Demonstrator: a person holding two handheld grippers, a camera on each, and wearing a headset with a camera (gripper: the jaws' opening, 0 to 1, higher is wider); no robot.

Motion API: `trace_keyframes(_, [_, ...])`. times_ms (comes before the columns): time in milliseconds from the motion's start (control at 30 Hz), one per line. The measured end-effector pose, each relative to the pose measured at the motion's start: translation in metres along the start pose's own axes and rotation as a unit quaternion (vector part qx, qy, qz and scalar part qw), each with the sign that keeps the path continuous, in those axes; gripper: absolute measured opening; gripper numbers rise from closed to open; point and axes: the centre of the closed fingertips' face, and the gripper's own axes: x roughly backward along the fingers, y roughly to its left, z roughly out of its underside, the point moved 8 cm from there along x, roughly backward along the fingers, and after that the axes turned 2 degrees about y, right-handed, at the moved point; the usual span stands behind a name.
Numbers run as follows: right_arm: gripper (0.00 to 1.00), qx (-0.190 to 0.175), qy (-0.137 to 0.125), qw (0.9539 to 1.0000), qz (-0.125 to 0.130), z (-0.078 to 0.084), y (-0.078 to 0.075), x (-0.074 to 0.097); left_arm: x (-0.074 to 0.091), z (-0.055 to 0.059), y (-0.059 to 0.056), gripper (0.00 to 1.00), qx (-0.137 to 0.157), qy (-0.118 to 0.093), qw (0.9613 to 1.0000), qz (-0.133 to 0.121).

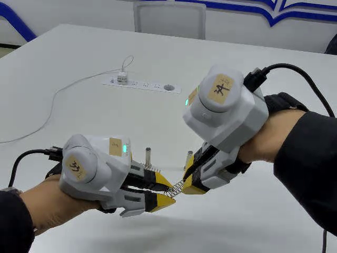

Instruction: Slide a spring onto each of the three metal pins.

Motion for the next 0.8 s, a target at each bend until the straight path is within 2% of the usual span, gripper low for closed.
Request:
trace_keyframes(367, [0.11,0.009,-0.018,0.9998,0.008,-0.010,0.001,0.002,0.000,-0.002,0.001,0.11,0.005,-0.006,1.0000,-0.002])
trace_keyframes(800, [0.11,0.013,-0.026,0.9995,0.013,-0.015,0.000,0.001,-0.005,-0.004,0.000,0.11,0.009,-0.008,0.9999,0.001])
